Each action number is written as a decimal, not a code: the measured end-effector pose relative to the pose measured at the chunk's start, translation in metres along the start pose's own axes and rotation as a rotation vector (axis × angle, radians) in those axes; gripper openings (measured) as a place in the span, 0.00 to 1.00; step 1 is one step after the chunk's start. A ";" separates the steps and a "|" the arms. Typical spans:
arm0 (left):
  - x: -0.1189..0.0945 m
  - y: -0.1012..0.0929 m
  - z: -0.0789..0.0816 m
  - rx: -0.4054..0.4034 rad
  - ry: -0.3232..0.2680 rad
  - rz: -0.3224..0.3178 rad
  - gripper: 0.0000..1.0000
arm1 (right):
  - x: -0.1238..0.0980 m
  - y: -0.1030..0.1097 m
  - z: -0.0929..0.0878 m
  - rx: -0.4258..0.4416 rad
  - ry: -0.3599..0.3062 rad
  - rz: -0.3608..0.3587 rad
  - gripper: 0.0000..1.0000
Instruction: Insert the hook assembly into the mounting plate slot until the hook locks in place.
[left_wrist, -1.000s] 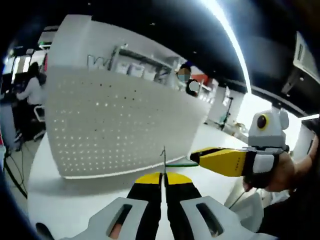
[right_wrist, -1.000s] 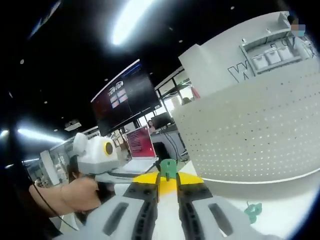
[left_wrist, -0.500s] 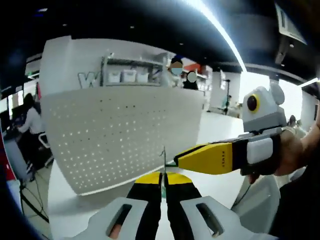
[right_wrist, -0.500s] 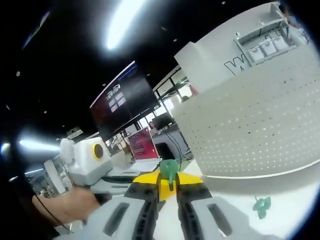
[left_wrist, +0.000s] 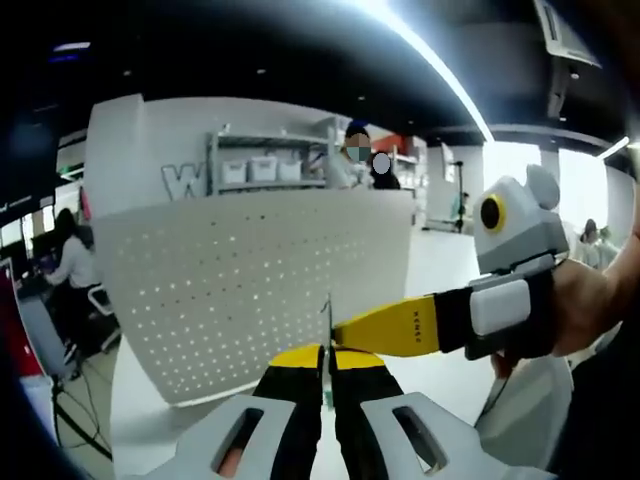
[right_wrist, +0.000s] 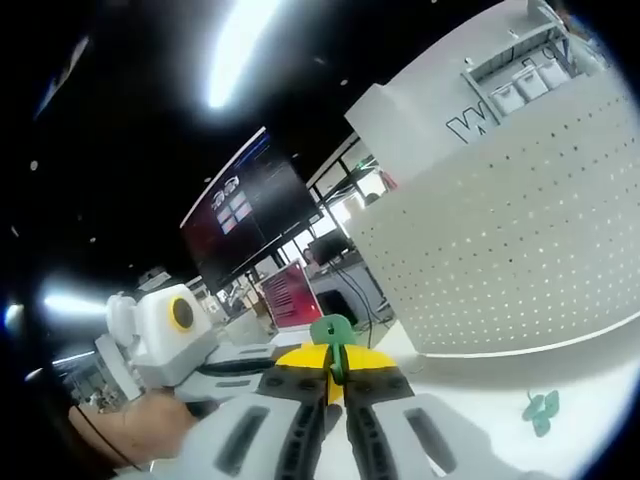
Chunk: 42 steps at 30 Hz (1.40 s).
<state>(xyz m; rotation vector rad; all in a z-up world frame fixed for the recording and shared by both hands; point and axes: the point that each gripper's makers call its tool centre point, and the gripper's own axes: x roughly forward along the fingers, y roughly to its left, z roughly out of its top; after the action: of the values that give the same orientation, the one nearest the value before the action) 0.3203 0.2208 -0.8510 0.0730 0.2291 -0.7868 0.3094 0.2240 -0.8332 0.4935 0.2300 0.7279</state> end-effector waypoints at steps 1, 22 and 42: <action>0.001 0.000 0.000 -0.021 -0.002 -0.001 0.01 | 0.000 0.000 0.000 -0.001 -0.001 -0.002 0.01; 0.001 0.001 -0.002 -0.273 -0.077 -0.085 0.29 | -0.003 -0.004 0.018 -0.132 0.009 0.002 0.00; 0.000 0.003 -0.010 -0.240 -0.100 -0.065 0.86 | -0.006 -0.038 0.060 -0.311 -0.121 -0.127 0.00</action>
<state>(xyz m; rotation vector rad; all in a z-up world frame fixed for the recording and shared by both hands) 0.3213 0.2244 -0.8606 -0.2005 0.2302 -0.8207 0.3488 0.1746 -0.8007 0.2229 0.0326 0.5941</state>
